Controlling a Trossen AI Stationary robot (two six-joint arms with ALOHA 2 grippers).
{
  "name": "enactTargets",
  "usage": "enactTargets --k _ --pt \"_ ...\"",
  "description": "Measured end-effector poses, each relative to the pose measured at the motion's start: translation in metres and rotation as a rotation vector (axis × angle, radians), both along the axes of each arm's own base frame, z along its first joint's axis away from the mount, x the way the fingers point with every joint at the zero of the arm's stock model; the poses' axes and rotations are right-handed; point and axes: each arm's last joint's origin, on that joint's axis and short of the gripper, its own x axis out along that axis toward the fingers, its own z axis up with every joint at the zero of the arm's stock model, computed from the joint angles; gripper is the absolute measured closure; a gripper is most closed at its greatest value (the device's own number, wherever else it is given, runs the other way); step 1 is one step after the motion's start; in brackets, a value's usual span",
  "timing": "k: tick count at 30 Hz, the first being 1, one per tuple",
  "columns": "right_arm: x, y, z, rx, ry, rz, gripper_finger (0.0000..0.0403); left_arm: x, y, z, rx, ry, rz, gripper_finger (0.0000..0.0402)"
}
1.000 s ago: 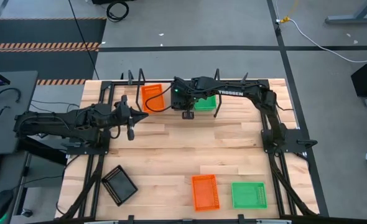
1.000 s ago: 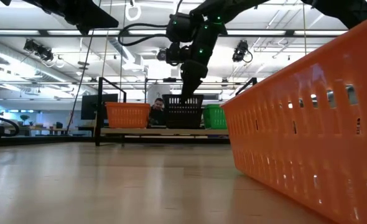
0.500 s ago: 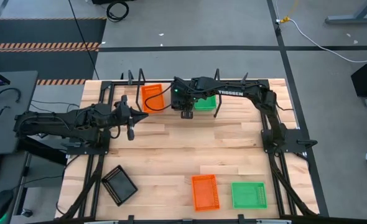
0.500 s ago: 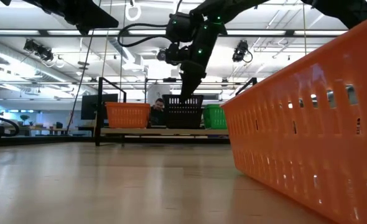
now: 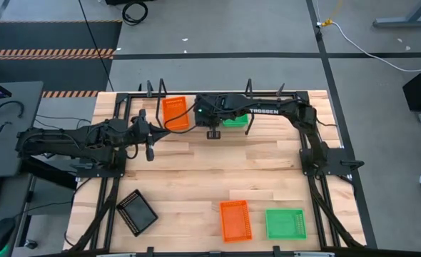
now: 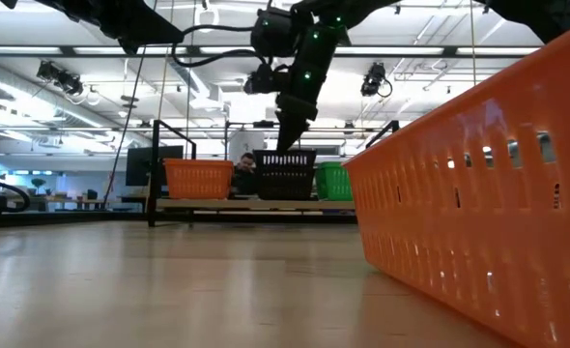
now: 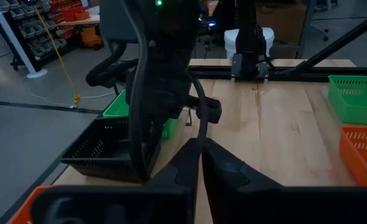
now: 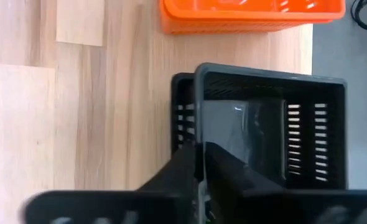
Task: Stack baskets on shelf by color
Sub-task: Stack the right black bin on top of the black bin on the shelf
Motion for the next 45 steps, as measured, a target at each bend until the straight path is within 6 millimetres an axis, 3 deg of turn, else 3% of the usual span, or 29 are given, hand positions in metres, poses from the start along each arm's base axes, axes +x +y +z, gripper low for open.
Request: enactTargets --k 3,10,18,24,34,45 --pt "0.001 0.002 0.0 0.005 -0.004 0.013 0.0389 0.0 0.0 0.0 0.0 0.0 0.0 0.0369" --pt "0.001 0.001 0.0 0.047 -0.019 0.009 0.0352 0.0 0.0 0.0 0.0 0.0 0.0 0.0372" --pt "-0.001 -0.007 0.0 0.052 -0.028 -0.005 0.0394 0.0 0.0 0.0 -0.001 0.0 0.0 0.0372" --pt "0.002 -0.01 -0.005 0.237 -0.078 0.046 0.0378 0.0 0.0 0.0 -0.001 -0.001 0.0 0.0369" --pt "0.005 -0.013 -0.017 0.197 -0.04 0.014 0.0378 0.0 0.0 0.0 -0.001 -0.002 0.0 0.0372" --pt "0.005 -0.012 -0.007 0.186 -0.091 0.027 0.0348 0.0 0.0 0.0 0.0 -0.002 -0.001 0.0375"
